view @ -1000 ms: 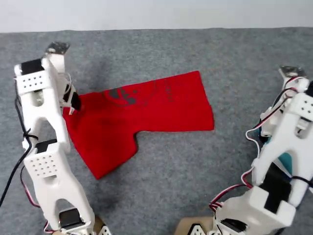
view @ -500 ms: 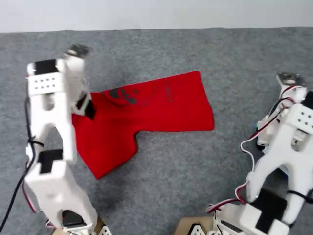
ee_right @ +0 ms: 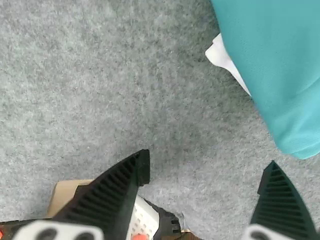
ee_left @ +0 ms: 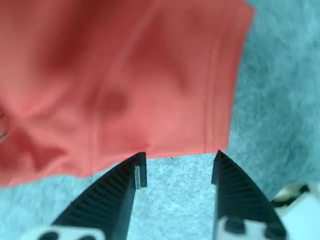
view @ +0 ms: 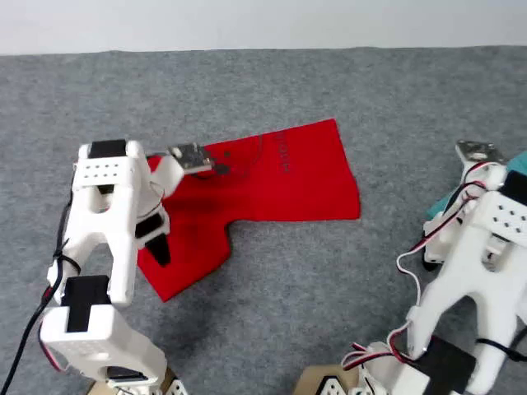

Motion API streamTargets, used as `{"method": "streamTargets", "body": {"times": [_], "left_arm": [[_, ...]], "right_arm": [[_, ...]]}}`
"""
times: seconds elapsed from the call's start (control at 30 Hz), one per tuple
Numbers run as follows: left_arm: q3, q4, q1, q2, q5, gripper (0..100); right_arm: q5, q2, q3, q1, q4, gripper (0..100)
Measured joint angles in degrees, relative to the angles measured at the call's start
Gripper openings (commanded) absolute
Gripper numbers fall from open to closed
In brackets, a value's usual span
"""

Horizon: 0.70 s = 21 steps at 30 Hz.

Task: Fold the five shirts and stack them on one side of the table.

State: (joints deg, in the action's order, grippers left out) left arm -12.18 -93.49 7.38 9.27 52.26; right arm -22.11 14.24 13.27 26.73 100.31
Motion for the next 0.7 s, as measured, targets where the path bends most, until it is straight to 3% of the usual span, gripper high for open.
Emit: {"method": "streamTargets", "body": {"times": [0.27,0.53,0.7], "left_arm": [[-9.7,2.2,-4.0,0.0,9.1,22],[-18.8,13.8,-6.5,-0.4,9.5,22],[-18.9,15.7,-6.4,-0.4,8.7,21]], "right_arm": [[0.0,3.4,0.4,0.0,0.0,35.1],[0.0,6.1,0.4,0.0,0.0,35.1],[0.0,7.1,0.4,0.0,0.0,35.1]]}}
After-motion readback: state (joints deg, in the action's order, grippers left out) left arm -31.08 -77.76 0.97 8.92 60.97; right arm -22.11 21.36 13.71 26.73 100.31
